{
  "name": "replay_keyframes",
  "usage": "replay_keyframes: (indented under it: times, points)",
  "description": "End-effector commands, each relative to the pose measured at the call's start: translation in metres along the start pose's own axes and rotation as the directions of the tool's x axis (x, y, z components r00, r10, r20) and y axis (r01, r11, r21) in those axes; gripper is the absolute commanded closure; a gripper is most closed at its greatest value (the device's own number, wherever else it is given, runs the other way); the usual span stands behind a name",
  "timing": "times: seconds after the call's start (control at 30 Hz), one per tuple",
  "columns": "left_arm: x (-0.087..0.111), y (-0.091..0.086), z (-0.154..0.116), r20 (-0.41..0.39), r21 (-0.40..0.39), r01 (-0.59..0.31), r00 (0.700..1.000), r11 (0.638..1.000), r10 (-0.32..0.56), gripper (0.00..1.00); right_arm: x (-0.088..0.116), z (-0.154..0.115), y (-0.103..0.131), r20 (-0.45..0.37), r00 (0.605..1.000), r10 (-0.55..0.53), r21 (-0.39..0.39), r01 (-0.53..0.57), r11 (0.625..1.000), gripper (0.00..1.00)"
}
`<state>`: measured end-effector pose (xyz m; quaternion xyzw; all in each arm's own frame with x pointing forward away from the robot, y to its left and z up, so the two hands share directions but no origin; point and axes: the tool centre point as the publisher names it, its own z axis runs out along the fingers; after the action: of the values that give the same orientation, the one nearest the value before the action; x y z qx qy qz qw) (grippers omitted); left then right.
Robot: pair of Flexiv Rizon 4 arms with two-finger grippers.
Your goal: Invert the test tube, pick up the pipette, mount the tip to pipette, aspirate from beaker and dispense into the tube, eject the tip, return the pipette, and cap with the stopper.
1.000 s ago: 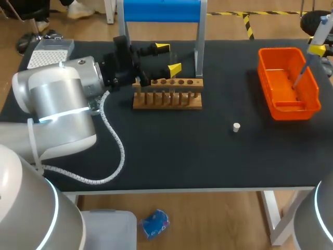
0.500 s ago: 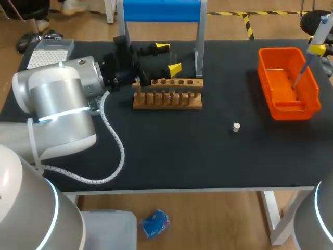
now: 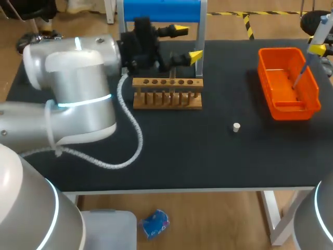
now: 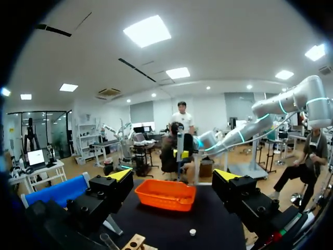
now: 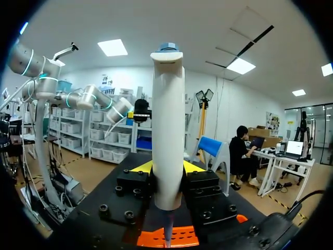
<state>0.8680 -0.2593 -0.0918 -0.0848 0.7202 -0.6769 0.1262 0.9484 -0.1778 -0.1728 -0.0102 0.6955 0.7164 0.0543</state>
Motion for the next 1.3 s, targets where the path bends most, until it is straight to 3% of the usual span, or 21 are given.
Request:
replay_keyframes:
  times: [0.03,0.33,0.57,1.3]
  points:
    - [-0.003,-0.013,0.078,0.003,-0.112,-0.011,1.0,0.994,0.012,0.0,-0.002,-0.002,-0.001,-0.007,1.0,0.0,-0.001,0.0,1.0,1.0]
    - [-0.005,-0.021,0.146,-0.002,-0.293,-0.07,0.997,0.954,0.073,0.0,-0.002,-0.002,-0.001,-0.007,1.0,0.0,-0.001,0.0,1.0,1.0]
    - [-0.006,-0.023,0.183,-0.001,-0.349,-0.079,0.996,0.934,0.084,0.0,-0.002,-0.002,-0.001,-0.007,1.0,0.0,-0.001,0.0,1.0,1.0]
    - [-0.006,-0.023,0.183,-0.001,-0.349,-0.079,0.996,0.934,0.084,0.0,-0.002,-0.002,-0.001,-0.007,1.0,0.0,-0.001,0.0,1.0,1.0]
